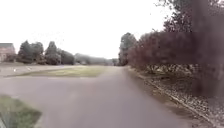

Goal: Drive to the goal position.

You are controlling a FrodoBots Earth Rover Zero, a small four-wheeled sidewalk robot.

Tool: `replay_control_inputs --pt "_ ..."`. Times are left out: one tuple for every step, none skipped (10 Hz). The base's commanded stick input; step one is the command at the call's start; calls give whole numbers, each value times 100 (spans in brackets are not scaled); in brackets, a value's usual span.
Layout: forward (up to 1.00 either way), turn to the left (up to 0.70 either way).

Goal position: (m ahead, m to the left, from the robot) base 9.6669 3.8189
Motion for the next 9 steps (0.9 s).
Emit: replay_control_inputs --pt "100 0" --pt "100 0" --pt "100 0" --pt "100 0" --pt "100 0" --pt "100 0" --pt "100 0" --pt "100 0" --pt "100 0"
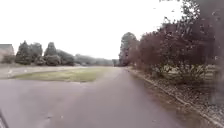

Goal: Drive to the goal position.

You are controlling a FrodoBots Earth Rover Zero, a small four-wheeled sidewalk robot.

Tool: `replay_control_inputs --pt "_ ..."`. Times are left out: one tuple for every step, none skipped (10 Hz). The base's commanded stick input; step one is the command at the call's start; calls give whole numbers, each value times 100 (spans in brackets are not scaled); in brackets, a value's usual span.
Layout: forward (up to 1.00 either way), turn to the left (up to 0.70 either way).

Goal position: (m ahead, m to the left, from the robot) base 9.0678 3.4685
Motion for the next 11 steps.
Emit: replay_control_inputs --pt "100 0" --pt "100 0" --pt "100 0" --pt "100 0" --pt "100 0" --pt "100 0" --pt "100 0" --pt "100 0" --pt "100 0" --pt "100 0" --pt "100 0"
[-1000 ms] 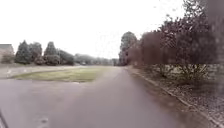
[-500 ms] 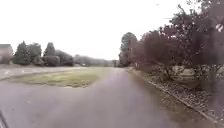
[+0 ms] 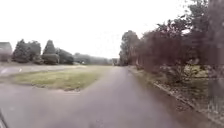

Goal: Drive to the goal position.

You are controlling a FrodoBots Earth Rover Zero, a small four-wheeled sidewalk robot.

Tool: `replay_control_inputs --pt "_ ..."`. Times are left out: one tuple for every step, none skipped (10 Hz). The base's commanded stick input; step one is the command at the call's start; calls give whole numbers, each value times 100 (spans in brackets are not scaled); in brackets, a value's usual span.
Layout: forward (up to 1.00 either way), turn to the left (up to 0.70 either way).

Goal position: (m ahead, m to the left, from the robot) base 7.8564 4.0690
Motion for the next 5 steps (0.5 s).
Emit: replay_control_inputs --pt "100 0" --pt "100 0" --pt "100 0" --pt "100 0" --pt "100 0"
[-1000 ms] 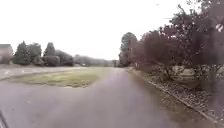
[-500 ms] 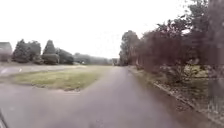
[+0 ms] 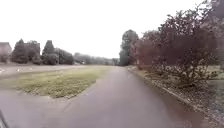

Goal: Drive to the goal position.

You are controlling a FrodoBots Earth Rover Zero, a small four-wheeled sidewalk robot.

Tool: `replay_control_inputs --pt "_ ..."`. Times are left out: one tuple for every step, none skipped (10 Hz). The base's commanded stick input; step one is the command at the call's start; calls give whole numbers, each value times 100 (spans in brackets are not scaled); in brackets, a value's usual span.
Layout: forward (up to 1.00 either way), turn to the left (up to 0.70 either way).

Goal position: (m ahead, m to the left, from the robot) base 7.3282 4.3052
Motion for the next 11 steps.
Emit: replay_control_inputs --pt "100 0" --pt "100 0" --pt "100 0" --pt "100 0" --pt "100 0" --pt "100 0" --pt "100 0" --pt "100 0" --pt "100 0" --pt "100 -2" --pt "100 -9"
